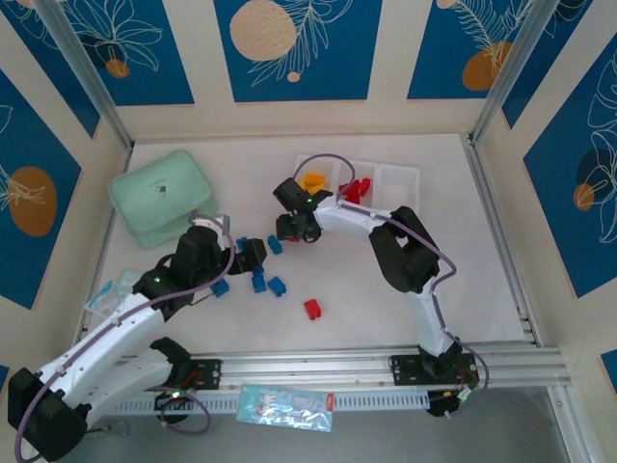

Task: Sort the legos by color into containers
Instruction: Pick up the lego from the center of the table.

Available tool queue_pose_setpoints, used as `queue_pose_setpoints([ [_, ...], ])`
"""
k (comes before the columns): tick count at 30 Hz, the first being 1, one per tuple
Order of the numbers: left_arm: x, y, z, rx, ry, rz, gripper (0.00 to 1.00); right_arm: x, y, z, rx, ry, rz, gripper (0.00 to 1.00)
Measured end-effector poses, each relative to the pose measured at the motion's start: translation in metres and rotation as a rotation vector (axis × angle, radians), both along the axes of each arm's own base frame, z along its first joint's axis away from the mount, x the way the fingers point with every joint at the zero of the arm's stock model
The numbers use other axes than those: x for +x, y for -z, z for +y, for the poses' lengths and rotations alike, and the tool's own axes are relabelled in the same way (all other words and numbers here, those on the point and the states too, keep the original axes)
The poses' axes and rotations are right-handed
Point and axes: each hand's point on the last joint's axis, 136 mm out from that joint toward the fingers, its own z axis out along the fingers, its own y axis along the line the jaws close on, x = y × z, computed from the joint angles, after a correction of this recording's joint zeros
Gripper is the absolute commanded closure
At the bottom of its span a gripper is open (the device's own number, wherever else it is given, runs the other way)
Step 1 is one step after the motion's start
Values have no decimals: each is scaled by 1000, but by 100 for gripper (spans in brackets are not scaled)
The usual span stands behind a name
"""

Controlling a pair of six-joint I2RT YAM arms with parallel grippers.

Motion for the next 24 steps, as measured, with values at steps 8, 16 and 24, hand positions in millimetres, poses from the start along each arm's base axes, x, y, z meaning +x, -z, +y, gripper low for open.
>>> queue_pose_setpoints([
  [8, 1, 1, 0, 3, -2, 3, 1, 1, 5, -2, -13, -3, 2, 52],
  [16, 3, 10, 0, 19, -4, 28, 1, -3, 11, -4, -27, -21, 7, 62],
  [24, 4, 13, 0, 25, -7, 38, 1, -13, 2, -12, -28, -31, 4, 67],
])
